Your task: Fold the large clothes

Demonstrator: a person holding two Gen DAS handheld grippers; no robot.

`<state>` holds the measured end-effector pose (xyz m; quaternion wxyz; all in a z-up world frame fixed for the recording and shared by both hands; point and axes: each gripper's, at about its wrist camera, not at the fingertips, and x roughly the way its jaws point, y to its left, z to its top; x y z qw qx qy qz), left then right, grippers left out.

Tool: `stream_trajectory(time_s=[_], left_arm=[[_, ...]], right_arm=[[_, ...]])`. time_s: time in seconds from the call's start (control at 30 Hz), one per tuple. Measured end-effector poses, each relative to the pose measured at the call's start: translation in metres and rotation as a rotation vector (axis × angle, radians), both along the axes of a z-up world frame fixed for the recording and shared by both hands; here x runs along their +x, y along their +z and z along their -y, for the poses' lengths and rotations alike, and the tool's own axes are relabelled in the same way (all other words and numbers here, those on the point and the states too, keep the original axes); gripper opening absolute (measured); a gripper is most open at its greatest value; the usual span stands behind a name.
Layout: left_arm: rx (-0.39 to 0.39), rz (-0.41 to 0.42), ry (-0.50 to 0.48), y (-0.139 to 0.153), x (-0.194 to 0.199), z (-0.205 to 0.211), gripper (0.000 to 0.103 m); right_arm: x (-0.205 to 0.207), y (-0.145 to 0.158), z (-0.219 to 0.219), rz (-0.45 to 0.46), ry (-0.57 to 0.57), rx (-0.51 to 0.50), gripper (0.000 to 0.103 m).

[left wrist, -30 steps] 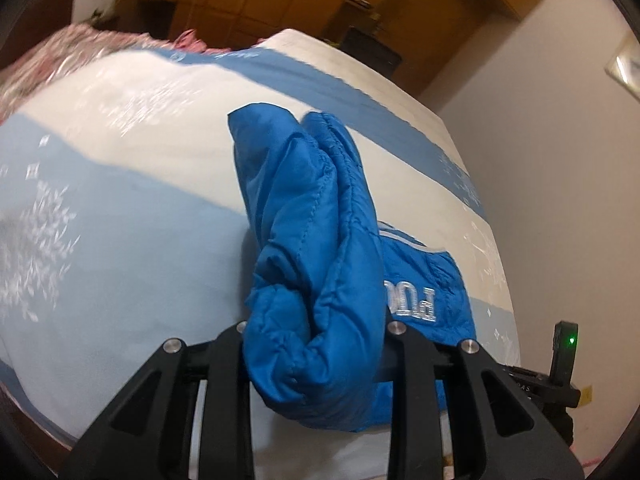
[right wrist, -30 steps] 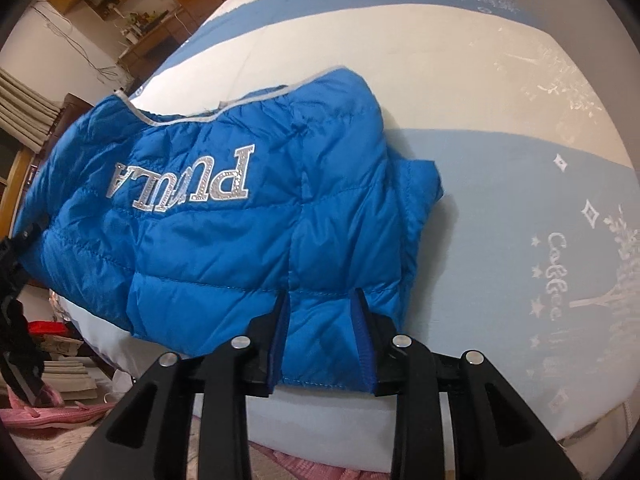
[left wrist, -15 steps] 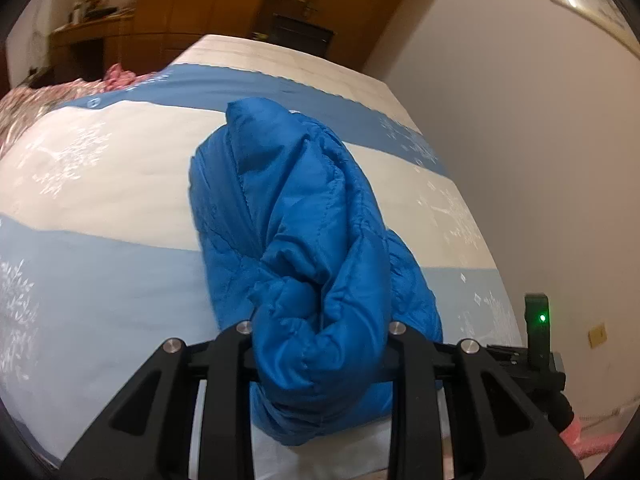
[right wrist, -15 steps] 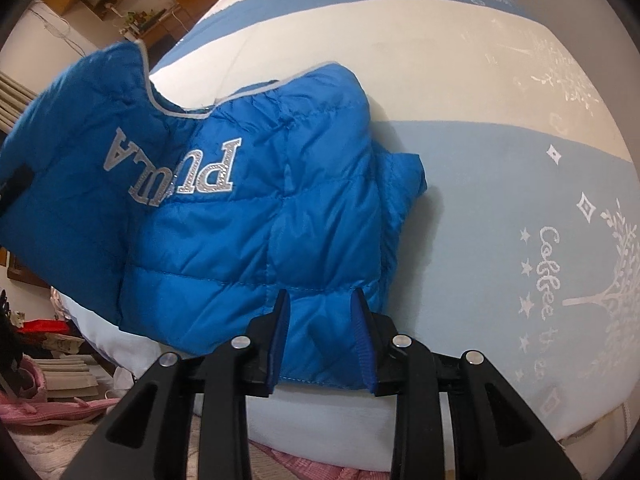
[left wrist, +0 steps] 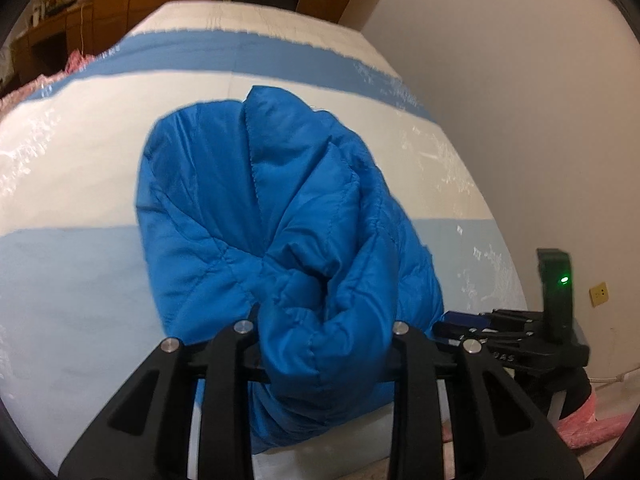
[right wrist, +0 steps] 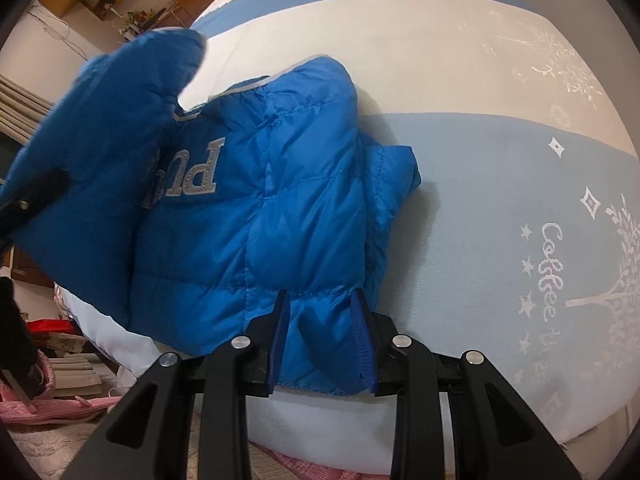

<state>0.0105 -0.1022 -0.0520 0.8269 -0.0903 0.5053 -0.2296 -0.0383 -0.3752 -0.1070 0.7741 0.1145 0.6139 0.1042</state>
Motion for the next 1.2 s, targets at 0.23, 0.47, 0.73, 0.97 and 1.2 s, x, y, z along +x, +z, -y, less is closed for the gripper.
stream_trajectory(time_s=[0.23, 0.47, 0.73, 0.97, 1.2], left_arm=[[-0.012, -0.108, -0.019, -0.056, 0.015, -0.002, 0.032], [0.016, -0.121, -0.048, -0.075, 0.022, 0.005, 0.032], [0.018, -0.124, -0.065, -0.079, 0.022, 0.004, 0.032], [-0.020, -0.106, -0.125, -0.051, 0.014, 0.023, 0.049], [-0.190, -0.062, -0.235, 0.004, -0.006, 0.006, 0.066]], right_arm=[[0.004, -0.006, -0.002, -0.018, 0.023, -0.018, 0.033], [0.008, -0.014, -0.006, -0.044, 0.021, -0.046, 0.033], [0.016, -0.016, -0.022, -0.065, 0.009, -0.084, 0.033], [0.017, -0.011, -0.032, -0.069, -0.007, -0.107, 0.033], [0.014, 0.005, -0.046, -0.048, -0.008, -0.140, 0.033]])
